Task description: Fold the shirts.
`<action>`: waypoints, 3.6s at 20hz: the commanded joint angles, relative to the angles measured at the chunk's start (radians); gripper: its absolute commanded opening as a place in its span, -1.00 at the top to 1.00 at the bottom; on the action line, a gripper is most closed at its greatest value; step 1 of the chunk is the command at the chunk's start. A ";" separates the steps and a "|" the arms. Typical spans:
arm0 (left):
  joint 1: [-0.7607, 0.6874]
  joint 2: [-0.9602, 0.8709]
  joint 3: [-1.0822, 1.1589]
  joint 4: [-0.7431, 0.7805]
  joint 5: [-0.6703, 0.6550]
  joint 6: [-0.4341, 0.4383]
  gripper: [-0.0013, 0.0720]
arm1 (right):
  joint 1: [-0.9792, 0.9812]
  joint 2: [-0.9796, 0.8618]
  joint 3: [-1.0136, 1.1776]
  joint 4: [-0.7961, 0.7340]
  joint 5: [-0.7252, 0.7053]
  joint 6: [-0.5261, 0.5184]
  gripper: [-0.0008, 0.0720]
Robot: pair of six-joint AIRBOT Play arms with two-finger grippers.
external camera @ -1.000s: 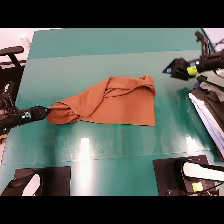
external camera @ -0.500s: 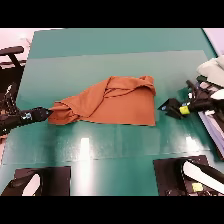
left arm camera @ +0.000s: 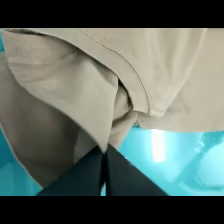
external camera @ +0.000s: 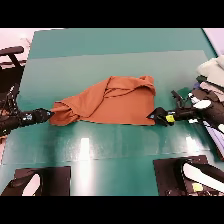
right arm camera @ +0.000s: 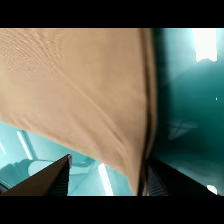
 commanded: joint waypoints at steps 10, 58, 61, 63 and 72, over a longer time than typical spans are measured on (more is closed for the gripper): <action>0.000 0.031 0.368 -0.047 -0.265 -0.001 0.91 | 0.158 0.331 0.260 0.092 -0.170 0.024 0.93; -0.145 -0.567 0.672 -0.031 0.012 0.175 0.90 | -0.026 -0.004 0.541 0.085 -0.305 -0.064 0.92; -0.190 -0.689 0.699 -0.079 0.171 0.178 0.90 | 0.024 -0.170 0.607 0.085 -0.356 -0.074 0.92; -0.189 -0.713 0.727 -0.098 0.236 0.179 0.90 | 0.035 -0.256 0.689 0.086 -0.349 -0.084 0.92; -0.130 -0.620 0.766 -0.190 0.105 0.228 0.91 | -0.031 -0.245 0.796 -0.004 -0.217 -0.126 0.93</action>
